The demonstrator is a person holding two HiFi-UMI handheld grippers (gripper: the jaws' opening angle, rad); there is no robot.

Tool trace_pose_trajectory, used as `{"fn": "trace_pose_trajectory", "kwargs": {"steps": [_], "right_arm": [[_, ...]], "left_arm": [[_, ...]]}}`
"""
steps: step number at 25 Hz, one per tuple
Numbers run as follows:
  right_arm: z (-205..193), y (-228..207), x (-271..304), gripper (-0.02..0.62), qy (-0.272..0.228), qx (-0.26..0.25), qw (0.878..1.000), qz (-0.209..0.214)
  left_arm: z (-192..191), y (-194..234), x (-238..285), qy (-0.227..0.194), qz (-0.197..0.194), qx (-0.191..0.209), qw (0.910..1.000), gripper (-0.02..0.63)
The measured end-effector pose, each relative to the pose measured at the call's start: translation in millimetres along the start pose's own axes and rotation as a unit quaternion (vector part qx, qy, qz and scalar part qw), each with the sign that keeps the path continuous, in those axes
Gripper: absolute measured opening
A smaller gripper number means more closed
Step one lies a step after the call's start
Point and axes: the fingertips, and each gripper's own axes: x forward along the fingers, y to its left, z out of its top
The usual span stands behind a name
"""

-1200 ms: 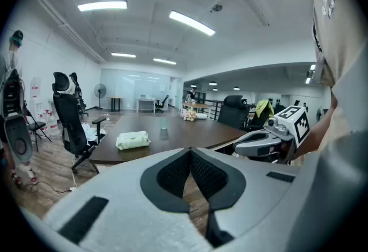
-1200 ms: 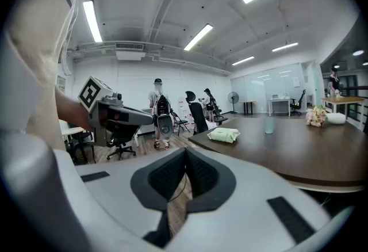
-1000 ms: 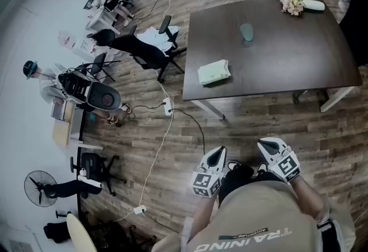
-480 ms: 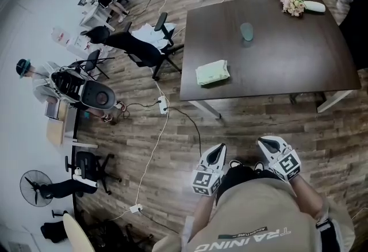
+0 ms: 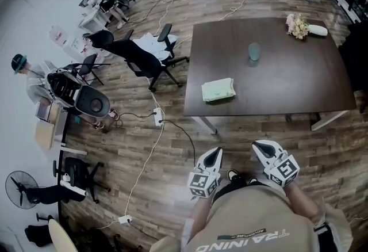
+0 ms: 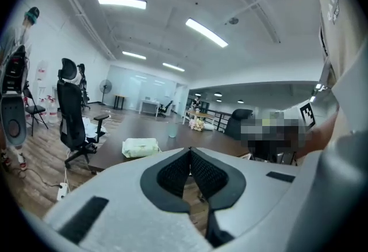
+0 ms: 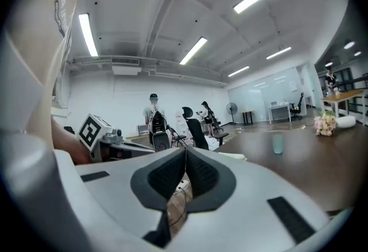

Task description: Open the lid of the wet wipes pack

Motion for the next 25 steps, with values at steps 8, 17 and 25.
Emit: {"fn": "trace_pose_trajectory", "kwargs": {"steps": [8,17,25], "right_arm": [[-10,3,39,0.015,0.031,0.014,0.999,-0.012],[-22,14,50,0.015,0.079,0.012,0.997,0.001],[-26,18,89,0.015,0.099,0.0,0.994,0.037]], "left_arm": [[-30,35,5,0.014,-0.015,-0.062,0.9978,0.009],[-42,52,6,0.018,-0.019,-0.097,0.995,0.009],[-53,68,17,0.042,-0.017,-0.119,0.9918,0.009]]}}
